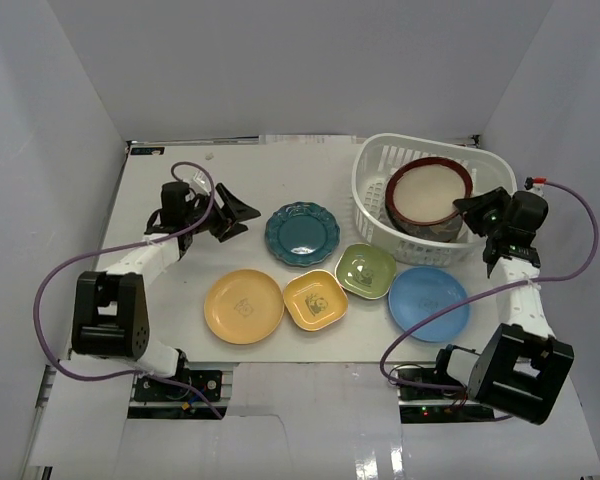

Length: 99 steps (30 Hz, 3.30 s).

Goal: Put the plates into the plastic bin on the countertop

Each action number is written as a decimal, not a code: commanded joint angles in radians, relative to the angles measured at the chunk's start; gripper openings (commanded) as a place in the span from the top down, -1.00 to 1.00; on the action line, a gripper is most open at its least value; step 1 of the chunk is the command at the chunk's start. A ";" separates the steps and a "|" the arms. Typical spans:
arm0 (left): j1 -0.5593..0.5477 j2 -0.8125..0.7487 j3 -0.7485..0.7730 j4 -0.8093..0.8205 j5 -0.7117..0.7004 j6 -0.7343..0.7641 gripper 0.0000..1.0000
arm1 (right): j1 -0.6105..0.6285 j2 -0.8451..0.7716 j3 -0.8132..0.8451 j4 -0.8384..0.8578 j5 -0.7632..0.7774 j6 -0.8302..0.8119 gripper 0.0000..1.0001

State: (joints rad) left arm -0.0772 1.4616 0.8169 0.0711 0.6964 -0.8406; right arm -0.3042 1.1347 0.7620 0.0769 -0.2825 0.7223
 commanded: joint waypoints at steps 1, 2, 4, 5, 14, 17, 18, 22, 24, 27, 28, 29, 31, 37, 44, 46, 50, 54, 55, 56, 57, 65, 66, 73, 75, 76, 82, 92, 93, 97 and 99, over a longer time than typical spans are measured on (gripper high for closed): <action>-0.036 0.054 0.121 -0.071 -0.061 0.058 -0.62 | -0.004 0.055 0.052 0.098 -0.055 0.017 0.85; -0.044 0.107 0.146 -0.109 -0.089 0.070 -0.62 | -0.004 0.071 0.071 0.090 -0.049 0.012 0.85; -0.064 0.150 0.206 -0.163 -0.122 0.103 -0.62 | -0.004 0.115 0.085 0.083 -0.029 0.000 0.84; -0.073 0.181 0.215 -0.172 -0.176 0.112 -0.63 | -0.004 0.125 0.097 0.067 -0.020 -0.007 0.84; -0.093 0.342 0.288 -0.231 -0.282 0.181 -0.63 | 0.000 0.158 0.120 -0.022 0.127 -0.124 -0.35; -0.104 0.374 0.295 -0.232 -0.279 0.193 -0.62 | 0.036 0.155 0.158 -0.075 0.244 -0.191 -0.87; -0.107 0.379 0.298 -0.234 -0.281 0.196 -0.63 | 0.060 0.158 0.172 -0.103 0.276 -0.208 -0.88; -0.125 0.417 0.315 -0.234 -0.270 0.204 -0.62 | 0.083 0.169 0.218 -0.158 0.420 -0.244 -0.80; -0.140 0.434 0.333 -0.237 -0.273 0.210 -0.61 | 0.099 0.184 0.243 -0.184 0.454 -0.270 -0.80; -0.153 0.470 0.346 -0.243 -0.293 0.218 -0.58 | 0.126 0.206 0.272 -0.223 0.479 -0.309 -0.80; -0.153 0.476 0.346 -0.243 -0.296 0.218 -0.55 | 0.132 0.214 0.278 -0.224 0.473 -0.319 -0.80; -0.151 0.486 0.347 -0.243 -0.304 0.219 -0.53 | 0.146 0.220 0.287 -0.255 0.480 -0.323 -0.80; -0.153 0.494 0.347 -0.241 -0.305 0.215 -0.46 | 0.163 0.235 0.296 -0.259 0.505 -0.337 -0.80; -0.167 0.505 0.346 -0.211 -0.285 0.204 -0.27 | 0.206 0.099 0.148 -0.092 0.421 -0.294 -0.92; -0.174 0.545 0.332 -0.168 -0.239 0.178 0.13 | 0.459 -0.030 0.131 -0.101 0.316 -0.334 -0.96; -0.174 0.545 0.329 -0.165 -0.241 0.178 0.34 | 0.511 -0.087 0.097 -0.082 0.315 -0.321 -0.96; -0.171 0.530 0.320 -0.151 -0.236 0.169 0.99 | 0.655 -0.142 0.008 -0.025 0.292 -0.281 -0.97; -0.138 0.459 0.312 -0.166 -0.262 0.169 1.00 | 0.784 -0.119 0.000 -0.020 0.293 -0.297 -0.97; -0.128 0.415 0.309 -0.169 -0.264 0.167 1.00 | 0.838 -0.092 0.010 -0.025 0.292 -0.308 -0.97; -0.112 0.387 0.304 -0.169 -0.267 0.161 1.00 | 0.864 -0.076 0.032 -0.037 0.292 -0.329 -0.97; -0.105 0.359 0.294 -0.169 -0.273 0.160 1.00 | 0.887 -0.058 0.046 -0.042 0.292 -0.340 -0.97; -0.084 0.047 0.232 -0.174 -0.319 0.161 1.00 | 1.004 0.103 0.163 -0.052 0.292 -0.383 -0.82; -0.084 0.022 0.225 -0.166 -0.322 0.156 1.00 | 1.004 0.111 0.180 -0.051 0.281 -0.385 -0.81; -0.067 -0.150 0.143 -0.099 -0.235 0.098 1.00 | 1.002 0.189 0.249 -0.043 0.275 -0.402 -0.80; -0.059 -0.191 0.131 -0.079 -0.171 0.074 1.00 | 0.993 0.207 0.266 -0.046 0.276 -0.405 -0.80; -0.056 -0.204 0.128 -0.047 -0.149 0.052 1.00 | 0.985 0.209 0.267 -0.046 0.276 -0.397 -0.80; -0.050 -0.273 0.110 0.031 -0.005 -0.040 1.00 | 0.797 0.166 0.220 -0.014 0.062 -0.293 -0.80; -0.052 -0.241 0.059 0.229 0.193 -0.206 1.00 | 0.740 0.186 0.131 0.182 -0.271 -0.221 -0.80; -0.053 -0.238 0.054 0.237 0.199 -0.221 1.00 | 0.740 0.189 0.117 0.216 -0.305 -0.181 -0.80; -0.056 -0.228 0.054 0.266 0.230 -0.233 1.00 | 0.740 0.206 0.096 0.284 -0.322 -0.124 -0.99; -0.061 -0.227 0.057 0.266 0.242 -0.233 1.00 | 0.740 0.209 0.079 0.320 -0.322 -0.106 -0.41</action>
State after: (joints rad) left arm -0.1333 1.2705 0.8452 0.1909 0.8513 -1.0046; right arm 0.4339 1.3411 0.8570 0.2581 -0.5480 0.5552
